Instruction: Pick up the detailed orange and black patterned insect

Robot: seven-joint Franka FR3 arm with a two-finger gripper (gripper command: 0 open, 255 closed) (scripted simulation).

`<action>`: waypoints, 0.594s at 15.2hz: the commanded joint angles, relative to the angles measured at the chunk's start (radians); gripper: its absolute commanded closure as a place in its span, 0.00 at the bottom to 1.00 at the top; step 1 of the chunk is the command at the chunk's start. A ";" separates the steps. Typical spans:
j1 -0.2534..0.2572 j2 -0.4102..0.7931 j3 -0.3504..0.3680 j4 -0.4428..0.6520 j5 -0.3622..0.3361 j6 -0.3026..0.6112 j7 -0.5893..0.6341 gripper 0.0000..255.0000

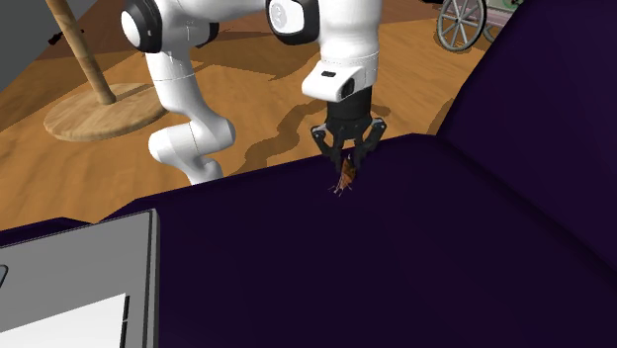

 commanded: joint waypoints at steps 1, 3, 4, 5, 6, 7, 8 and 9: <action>0.002 0.007 0.004 0.021 0.000 -0.019 0.004 1.00; 0.002 0.015 0.005 0.056 -0.004 -0.047 0.008 1.00; 0.001 0.020 0.005 0.075 -0.006 -0.061 0.010 1.00; 0.001 0.025 0.006 0.093 -0.008 -0.075 0.012 1.00; 0.001 0.030 0.007 0.112 -0.010 -0.089 0.014 1.00; 0.001 0.035 0.007 0.131 -0.013 -0.104 0.016 1.00; 0.001 0.041 0.008 0.151 -0.015 -0.118 0.018 1.00; 0.001 0.047 0.009 0.171 -0.018 -0.132 0.020 1.00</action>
